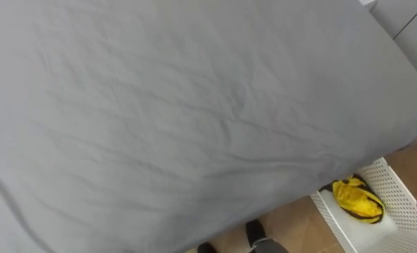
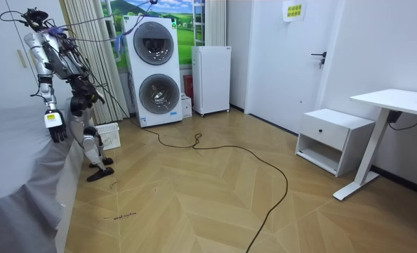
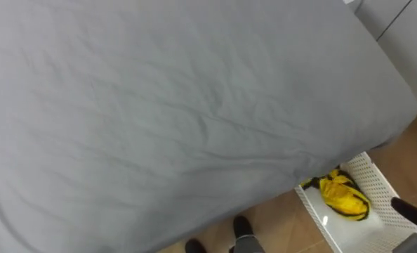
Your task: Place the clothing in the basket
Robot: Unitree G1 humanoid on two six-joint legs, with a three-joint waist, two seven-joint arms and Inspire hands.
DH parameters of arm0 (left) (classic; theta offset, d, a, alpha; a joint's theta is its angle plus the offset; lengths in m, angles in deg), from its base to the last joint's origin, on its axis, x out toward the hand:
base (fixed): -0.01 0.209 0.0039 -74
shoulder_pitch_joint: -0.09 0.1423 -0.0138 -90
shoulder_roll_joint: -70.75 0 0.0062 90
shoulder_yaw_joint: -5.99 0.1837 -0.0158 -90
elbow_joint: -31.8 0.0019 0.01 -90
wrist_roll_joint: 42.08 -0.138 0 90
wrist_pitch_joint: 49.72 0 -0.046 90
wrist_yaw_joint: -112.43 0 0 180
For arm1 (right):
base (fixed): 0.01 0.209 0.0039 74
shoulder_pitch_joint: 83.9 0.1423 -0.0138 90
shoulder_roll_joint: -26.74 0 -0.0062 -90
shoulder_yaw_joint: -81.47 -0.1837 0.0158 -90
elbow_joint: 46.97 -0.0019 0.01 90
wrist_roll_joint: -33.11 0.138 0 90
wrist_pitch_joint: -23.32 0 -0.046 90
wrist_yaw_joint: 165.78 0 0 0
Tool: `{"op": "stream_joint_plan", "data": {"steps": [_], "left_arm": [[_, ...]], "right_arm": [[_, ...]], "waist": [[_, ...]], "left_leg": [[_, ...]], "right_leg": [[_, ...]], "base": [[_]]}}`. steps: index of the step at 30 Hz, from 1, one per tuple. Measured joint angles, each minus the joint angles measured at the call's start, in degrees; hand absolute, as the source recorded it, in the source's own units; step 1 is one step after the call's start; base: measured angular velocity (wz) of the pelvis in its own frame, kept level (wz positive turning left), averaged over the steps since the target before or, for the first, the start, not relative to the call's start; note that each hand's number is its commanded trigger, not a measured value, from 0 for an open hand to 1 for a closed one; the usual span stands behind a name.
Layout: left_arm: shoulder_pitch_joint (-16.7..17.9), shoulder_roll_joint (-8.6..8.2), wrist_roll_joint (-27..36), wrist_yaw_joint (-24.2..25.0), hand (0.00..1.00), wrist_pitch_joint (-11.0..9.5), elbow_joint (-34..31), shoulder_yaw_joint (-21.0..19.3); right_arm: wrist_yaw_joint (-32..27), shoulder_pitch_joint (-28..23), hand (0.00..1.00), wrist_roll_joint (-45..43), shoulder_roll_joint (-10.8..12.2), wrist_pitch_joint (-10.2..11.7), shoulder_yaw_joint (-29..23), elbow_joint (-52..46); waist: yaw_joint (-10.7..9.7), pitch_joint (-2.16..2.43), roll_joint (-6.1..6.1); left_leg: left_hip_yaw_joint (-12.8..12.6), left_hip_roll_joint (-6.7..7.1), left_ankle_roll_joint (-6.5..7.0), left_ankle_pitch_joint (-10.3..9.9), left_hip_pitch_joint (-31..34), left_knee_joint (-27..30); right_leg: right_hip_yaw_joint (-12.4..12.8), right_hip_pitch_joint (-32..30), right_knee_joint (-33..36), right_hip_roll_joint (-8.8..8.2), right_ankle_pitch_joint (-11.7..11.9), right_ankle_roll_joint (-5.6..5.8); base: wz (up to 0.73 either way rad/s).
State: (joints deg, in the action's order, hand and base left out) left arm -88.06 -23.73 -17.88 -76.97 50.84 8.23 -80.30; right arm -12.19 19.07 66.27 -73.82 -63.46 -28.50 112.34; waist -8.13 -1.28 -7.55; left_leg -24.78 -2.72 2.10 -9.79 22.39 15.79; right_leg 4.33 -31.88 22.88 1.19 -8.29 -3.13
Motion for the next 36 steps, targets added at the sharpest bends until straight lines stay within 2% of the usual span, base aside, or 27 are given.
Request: {"op": "stream_joint_plan", "data": {"steps": [5,10,13,17,18,19,20,24,30,33,36], "left_arm": [[0.23,0.05,-0.02,0.07,0.00,-0.17,-0.03,0.01],[1.03,0.52,-0.01,-0.06,0.00,-0.21,-1.04,-0.01],[2.28,1.07,-0.23,-0.04,0.00,-1.03,-1.87,-0.52],[4.14,1.38,-1.37,0.33,0.00,-2.22,-3.32,-1.04],[4.84,1.60,-1.37,0.56,0.00,-2.22,-3.54,-1.05],[5.34,1.96,-1.38,1.03,0.00,-2.26,-3.53,-1.06],[5.80,2.19,-1.66,1.15,0.00,-2.29,-3.50,-1.27],[6.41,2.19,-5.24,1.31,0.00,-2.39,-3.73,-1.37],[7.90,0.74,-13.81,-0.17,0.00,-2.39,-6.43,-1.88],[7.83,-0.46,-14.77,-2.51,0.00,-3.00,-6.55,-2.03],[7.88,-1.50,-15.48,-3.83,0.00,-4.05,-5.61,-2.18]], "right_arm": [[-0.44,-1.38,0.00,0.67,-0.04,1.01,0.05,-0.07],[-0.48,-4.03,0.00,2.47,-0.04,1.00,0.40,-0.80],[-0.26,-5.90,0.00,2.97,0.02,1.07,0.60,-1.54],[0.04,-8.73,0.00,2.93,0.68,1.07,0.95,-3.75],[0.41,-9.85,0.00,2.79,1.51,1.08,1.49,-5.87],[0.97,-10.66,0.00,2.68,2.65,1.07,2.31,-7.51],[1.98,-11.79,0.00,2.84,3.92,1.09,3.31,-8.52],[5.46,-15.31,0.00,2.55,7.77,1.01,6.04,-9.78],[10.17,-18.22,0.00,2.21,12.94,0.45,11.93,-9.76],[12.69,-18.17,0.00,2.14,15.69,0.36,13.84,-7.82],[15.10,-17.80,0.00,0.49,17.12,-0.25,15.34,-4.57]], "waist": [[0.15,-0.10,0.15],[0.37,-0.55,1.71],[0.24,-0.45,2.38],[0.56,-0.21,3.43],[0.57,0.11,3.91],[0.63,0.11,4.57],[0.94,0.35,5.12],[2.18,0.97,5.86],[3.31,1.10,6.89],[3.49,0.95,7.48],[3.74,0.86,7.97]], "left_leg": [[0.09,0.00,0.00,0.00,-0.48,-0.02],[0.23,0.14,-0.01,-0.01,-3.09,-0.45],[1.70,0.03,-0.03,-0.01,-4.40,-0.43],[2.49,-0.07,-0.05,-0.01,-7.22,-1.03],[3.32,0.00,-0.07,-0.02,-8.36,-1.27],[3.74,0.02,-0.07,-0.02,-9.80,-1.42],[4.34,0.04,-0.26,0.04,-11.34,-2.16],[6.37,0.13,-0.99,-0.10,-15.76,-4.54],[9.63,0.76,-1.00,-0.10,-19.22,-5.86],[11.10,1.41,-0.99,-0.09,-20.11,-5.93],[12.34,1.73,-0.99,-0.09,-21.75,-6.20]], "right_leg": [[-0.23,0.69,-0.14,-0.02,0.01,0.02],[-0.20,3.27,-0.13,-0.01,-0.88,0.07],[-1.69,5.80,-1.48,-0.15,-0.86,-0.08],[-3.03,9.98,-3.51,-0.09,-0.87,-0.04],[-3.52,11.65,-4.23,-0.14,-0.88,-0.05],[-3.82,13.14,-4.80,-0.17,-0.87,-0.06],[-4.22,14.97,-5.94,-0.11,-0.87,-0.09],[-6.64,20.74,-9.10,-0.12,-0.79,0.01],[-10.34,26.15,-11.62,-0.95,-0.82,0.30],[-11.74,27.96,-12.29,-1.23,-0.95,0.46],[-12.74,30.40,-13.32,-1.52,-1.35,0.68]], "base": [[0.03],[0.04],[0.18],[0.27],[0.18],[0.18],[0.14],[0.31],[0.28],[0.27],[0.24]]}}
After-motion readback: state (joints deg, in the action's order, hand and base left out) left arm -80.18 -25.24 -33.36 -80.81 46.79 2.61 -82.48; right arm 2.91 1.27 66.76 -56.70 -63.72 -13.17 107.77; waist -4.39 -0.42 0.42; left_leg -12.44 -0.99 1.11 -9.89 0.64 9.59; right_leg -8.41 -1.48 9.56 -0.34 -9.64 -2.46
